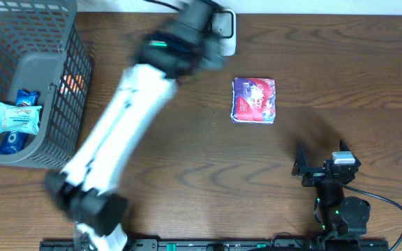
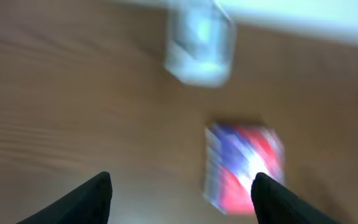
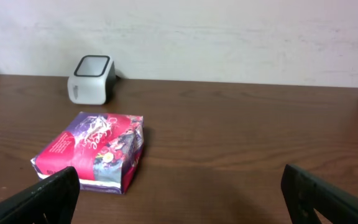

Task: Scan the item barcode
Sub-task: 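Carry the pack to the table near the scanner and release, then return the left gripper to the basket and grasp the mint-green pouch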

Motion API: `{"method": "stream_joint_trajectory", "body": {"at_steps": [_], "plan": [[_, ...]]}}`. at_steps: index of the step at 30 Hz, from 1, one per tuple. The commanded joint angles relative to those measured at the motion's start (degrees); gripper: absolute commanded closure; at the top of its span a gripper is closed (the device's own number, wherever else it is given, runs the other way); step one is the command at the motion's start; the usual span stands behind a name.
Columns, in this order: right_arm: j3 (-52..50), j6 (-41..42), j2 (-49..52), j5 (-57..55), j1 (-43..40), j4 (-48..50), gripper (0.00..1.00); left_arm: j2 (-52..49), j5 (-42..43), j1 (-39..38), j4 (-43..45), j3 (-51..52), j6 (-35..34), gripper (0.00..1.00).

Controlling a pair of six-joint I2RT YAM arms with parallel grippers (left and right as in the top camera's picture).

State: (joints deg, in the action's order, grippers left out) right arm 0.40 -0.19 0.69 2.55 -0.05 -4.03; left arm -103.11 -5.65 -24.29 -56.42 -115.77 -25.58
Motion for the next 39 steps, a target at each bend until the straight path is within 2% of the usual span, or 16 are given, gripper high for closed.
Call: {"method": "stream_joint_trajectory", "body": {"at_steps": [1,3,4,8,13,21,27,30,39], "plan": [[-0.09,0.98,-0.31,-0.31,-0.39,-0.24,0.01,3.56,-13.27,10.43,-1.46,-0.85,1.57,0.27],[-0.09,0.98,-0.31,-0.31,-0.39,-0.24,0.01,4.17,-14.67,17.64,-1.40,-0.85,1.51,0.26],[-0.09,0.98,-0.31,-0.31,-0.39,-0.24,0.01,4.15,-14.58,21.42,-1.36,-0.83,1.14,0.19],[-0.09,0.98,-0.31,-0.31,-0.39,-0.24,0.01,2.45,-14.51,34.73,-2.97,-0.70,-4.96,0.18],[-0.09,0.98,-0.31,-0.31,-0.39,-0.24,0.01,-1.42,-12.85,43.74,-5.51,-0.55,-8.04,0.19],[-0.09,0.98,-0.31,-0.31,-0.39,-0.24,0.01,-11.69,-13.09,48.37,-5.73,0.04,-9.33,0.19],[-0.09,0.98,-0.31,-0.31,-0.39,-0.24,0.01,-21.00,-13.07,51.65,-6.91,0.04,-14.86,0.19],[-0.09,0.98,-0.31,-0.31,-0.39,-0.24,0.01,-24.46,-13.07,52.76,-7.91,0.04,-15.76,0.27],[-0.09,0.98,-0.31,-0.31,-0.39,-0.24,0.01,-30.08,-13.09,54.14,-7.61,0.20,-18.10,0.27]]}}
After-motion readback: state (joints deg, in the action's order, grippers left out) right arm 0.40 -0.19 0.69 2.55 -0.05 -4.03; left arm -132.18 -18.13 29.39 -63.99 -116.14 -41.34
